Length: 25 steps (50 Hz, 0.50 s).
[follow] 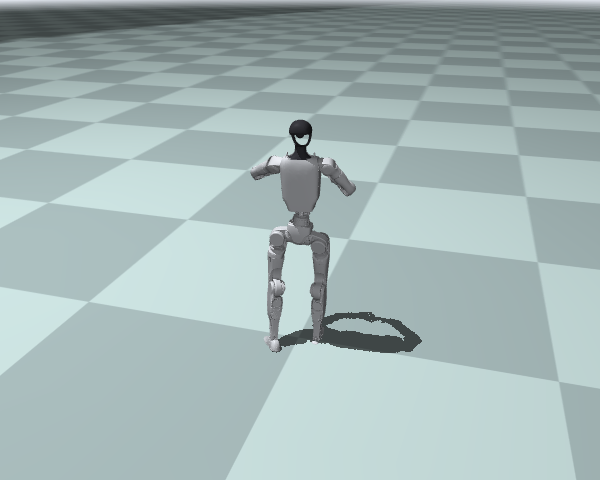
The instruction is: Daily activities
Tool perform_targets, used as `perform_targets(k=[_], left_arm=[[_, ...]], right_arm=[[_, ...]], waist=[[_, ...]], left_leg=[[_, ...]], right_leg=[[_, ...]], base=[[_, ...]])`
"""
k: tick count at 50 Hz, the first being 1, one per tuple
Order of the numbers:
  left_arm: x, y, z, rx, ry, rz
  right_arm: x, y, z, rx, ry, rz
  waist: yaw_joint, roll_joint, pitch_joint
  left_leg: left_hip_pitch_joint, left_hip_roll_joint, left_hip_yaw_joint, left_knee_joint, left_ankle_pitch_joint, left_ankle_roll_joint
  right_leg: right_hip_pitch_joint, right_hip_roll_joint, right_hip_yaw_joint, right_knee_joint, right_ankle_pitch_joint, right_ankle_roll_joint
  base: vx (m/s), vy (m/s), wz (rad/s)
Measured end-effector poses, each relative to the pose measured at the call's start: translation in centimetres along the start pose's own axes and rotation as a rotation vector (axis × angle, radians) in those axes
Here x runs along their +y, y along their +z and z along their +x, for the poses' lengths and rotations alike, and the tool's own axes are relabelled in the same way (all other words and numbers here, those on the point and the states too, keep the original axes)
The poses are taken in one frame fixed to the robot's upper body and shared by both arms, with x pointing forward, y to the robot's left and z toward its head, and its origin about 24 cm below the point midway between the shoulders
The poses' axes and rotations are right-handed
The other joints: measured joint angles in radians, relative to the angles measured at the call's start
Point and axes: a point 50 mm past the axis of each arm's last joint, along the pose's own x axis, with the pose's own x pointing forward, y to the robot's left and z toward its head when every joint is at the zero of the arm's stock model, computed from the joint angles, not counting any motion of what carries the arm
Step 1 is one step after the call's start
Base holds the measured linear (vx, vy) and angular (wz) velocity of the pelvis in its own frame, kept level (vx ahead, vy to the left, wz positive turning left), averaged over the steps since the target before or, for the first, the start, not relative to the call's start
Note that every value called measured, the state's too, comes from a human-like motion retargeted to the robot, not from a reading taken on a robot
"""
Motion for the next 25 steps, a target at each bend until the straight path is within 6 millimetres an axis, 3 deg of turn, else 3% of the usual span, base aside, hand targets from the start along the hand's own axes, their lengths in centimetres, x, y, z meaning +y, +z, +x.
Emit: perform_targets(k=[7, 13, 25], left_arm=[[3.5, 2.5, 2.4, -0.179, 0.092, 0.053], [4.5, 4.2, 3.0, -0.269, 0.104, 0.080], [5.7, 5.3, 3.4, -0.361, 0.202, 0.069]], right_arm=[[0.3, 0.1, 0.9, -0.001, 0.104, 0.022], [0.6, 0.3, 1.4, -0.003, 0.162, 0.026], [1.3, 0.3, 2.1, -0.058, 0.201, 0.109]], waist=[[0.012, -0.008, 0.004], [0.015, -0.015, 0.008], [0.004, -0.031, 0.013]], left_leg=[[-0.008, 0.005, 0.009, 0.030, -0.011, 0.004], [-0.010, 0.008, 0.025, 0.045, -0.019, 0.007], [-0.012, 0.013, 0.047, 0.073, -0.025, 0.016]], right_leg=[[-0.005, 0.001, 0.013, -0.001, 0.001, 0.009], [-0.014, 0.004, 0.027, 0.005, 0.000, 0.014], [-0.029, 0.010, 0.056, 0.012, 0.002, 0.019]], base=[[0.00, 0.00, 0.00], [0.00, 0.01, -0.15], [0.00, 0.00, -0.08]])
